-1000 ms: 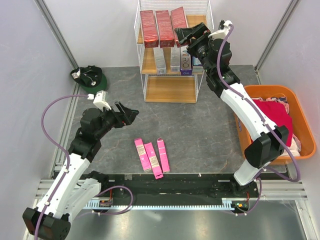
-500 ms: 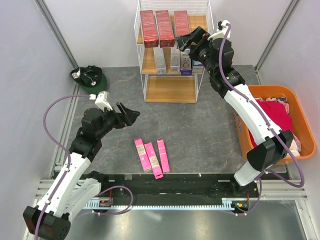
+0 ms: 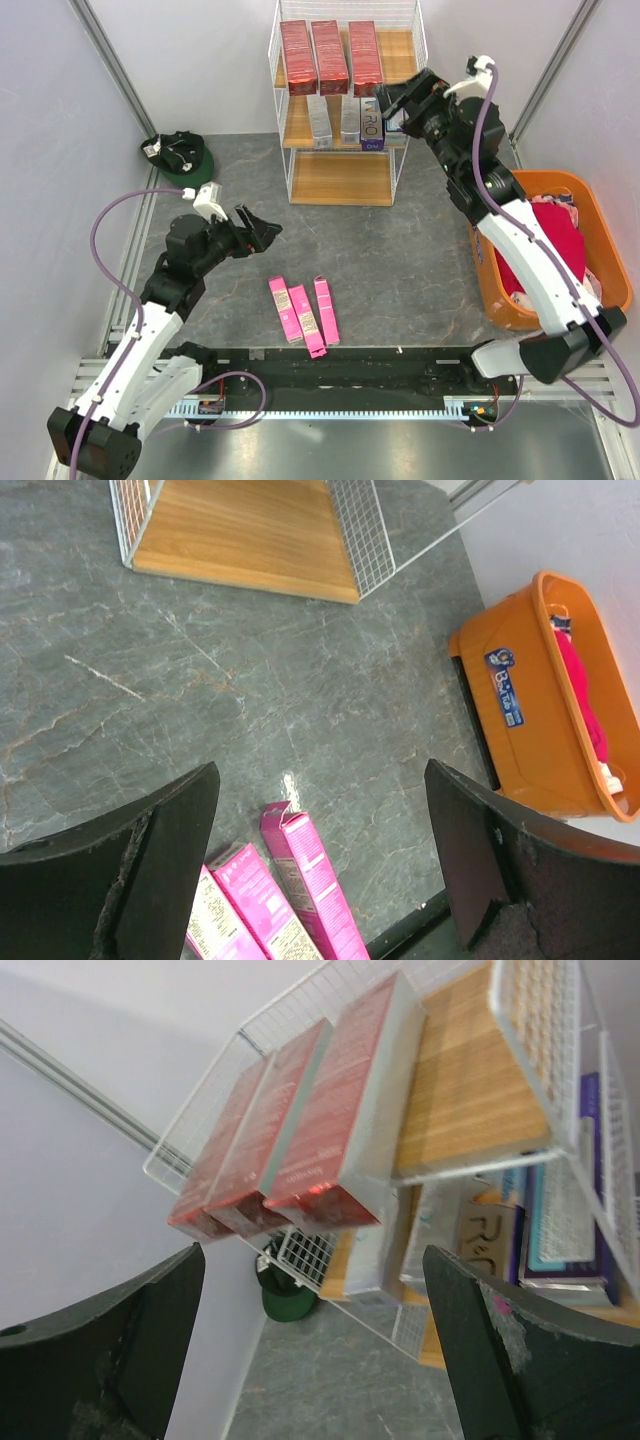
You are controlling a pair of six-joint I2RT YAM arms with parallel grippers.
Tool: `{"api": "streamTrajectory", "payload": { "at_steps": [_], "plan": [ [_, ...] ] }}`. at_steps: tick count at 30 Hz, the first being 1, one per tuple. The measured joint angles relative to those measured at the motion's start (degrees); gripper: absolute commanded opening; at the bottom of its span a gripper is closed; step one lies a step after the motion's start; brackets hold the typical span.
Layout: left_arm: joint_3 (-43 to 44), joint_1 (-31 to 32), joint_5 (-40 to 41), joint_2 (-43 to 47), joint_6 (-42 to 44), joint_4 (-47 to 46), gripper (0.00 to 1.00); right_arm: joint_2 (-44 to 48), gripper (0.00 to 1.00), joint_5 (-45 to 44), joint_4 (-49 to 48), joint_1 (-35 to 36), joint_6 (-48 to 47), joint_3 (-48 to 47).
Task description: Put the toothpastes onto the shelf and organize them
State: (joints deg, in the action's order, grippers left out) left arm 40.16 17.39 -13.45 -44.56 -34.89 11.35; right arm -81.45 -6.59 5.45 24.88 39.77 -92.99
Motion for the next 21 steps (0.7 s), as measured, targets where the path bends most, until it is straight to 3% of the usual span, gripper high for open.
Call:
{"api": "streamTrajectory", "payload": {
  "at_steps": [12,21],
  "plan": [
    [-1.6,0.0,0.0,-10.2,-3.2,5.7,0.89,19.1,0.98,-2.1,3.7,0.0,-2.9,24.2],
    [-7.9,0.5,2.8,-14.7,-6.5,9.9,0.88,23.4,0.98,1.7,6.4,0.0,-4.2,37.7]
  ]
}}
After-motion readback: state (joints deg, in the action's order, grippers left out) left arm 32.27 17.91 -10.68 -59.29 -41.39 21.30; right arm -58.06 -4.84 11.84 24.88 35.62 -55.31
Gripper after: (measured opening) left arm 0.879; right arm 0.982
